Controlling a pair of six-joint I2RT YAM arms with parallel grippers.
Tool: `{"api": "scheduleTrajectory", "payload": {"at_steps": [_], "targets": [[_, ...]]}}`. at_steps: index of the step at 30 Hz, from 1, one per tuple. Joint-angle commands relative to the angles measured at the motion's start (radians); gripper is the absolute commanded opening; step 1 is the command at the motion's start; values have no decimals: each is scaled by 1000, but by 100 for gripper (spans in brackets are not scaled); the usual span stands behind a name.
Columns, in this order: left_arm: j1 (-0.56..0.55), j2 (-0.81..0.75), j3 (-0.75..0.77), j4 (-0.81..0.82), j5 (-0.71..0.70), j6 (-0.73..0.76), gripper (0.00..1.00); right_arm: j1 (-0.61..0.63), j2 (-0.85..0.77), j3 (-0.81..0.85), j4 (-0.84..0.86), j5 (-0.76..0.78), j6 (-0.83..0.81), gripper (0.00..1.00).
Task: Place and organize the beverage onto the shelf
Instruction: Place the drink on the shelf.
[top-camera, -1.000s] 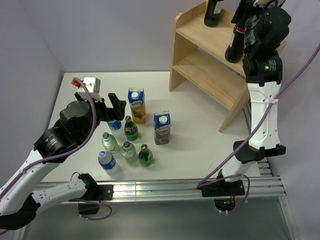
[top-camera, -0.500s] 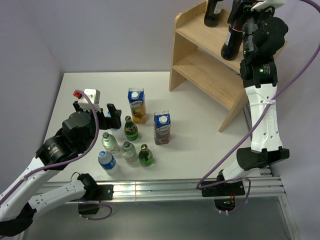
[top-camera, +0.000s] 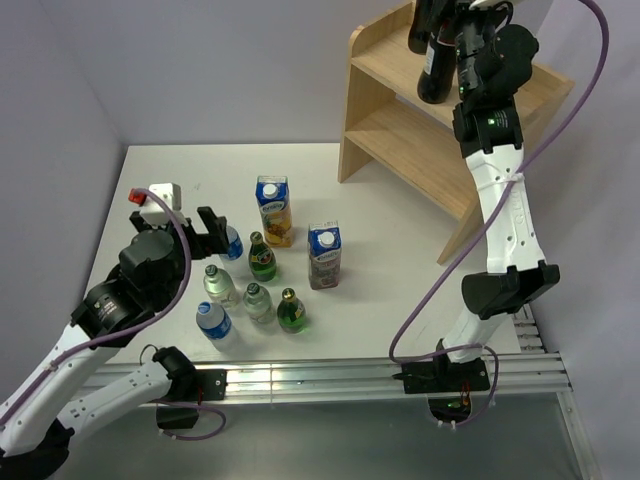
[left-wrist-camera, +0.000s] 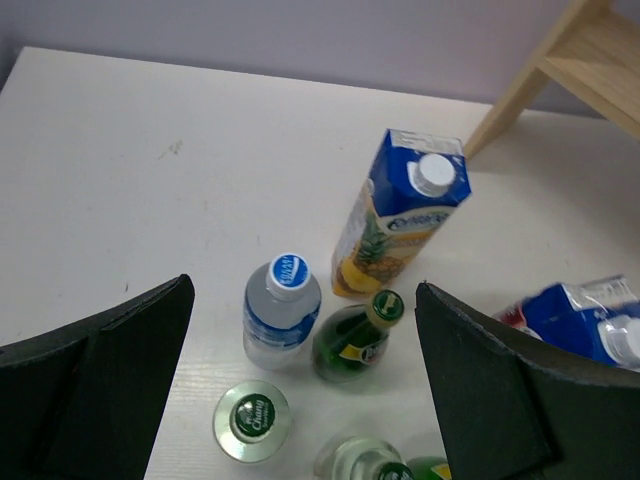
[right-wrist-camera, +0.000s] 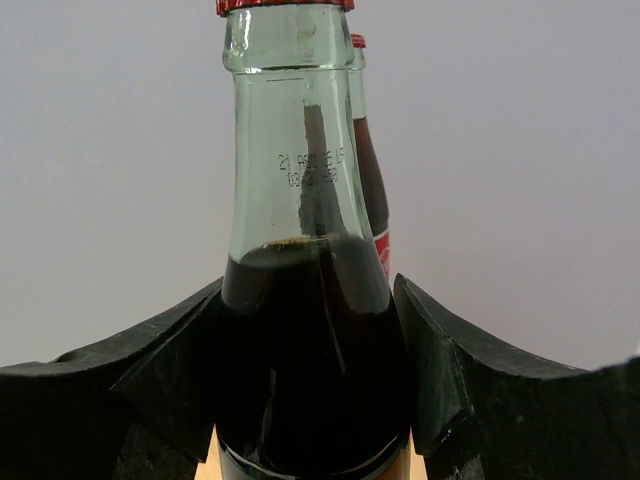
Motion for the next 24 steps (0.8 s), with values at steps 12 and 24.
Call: {"api": "scheduleTrajectory", "payload": {"at_steps": [12,24], "targets": [[156,-27,-70,77,4,-7,99,69,290,277,-14,37,-12,0],[156,-36,-90,99,-9,-10,100,72,373,283,64,48,-33,0]]}}
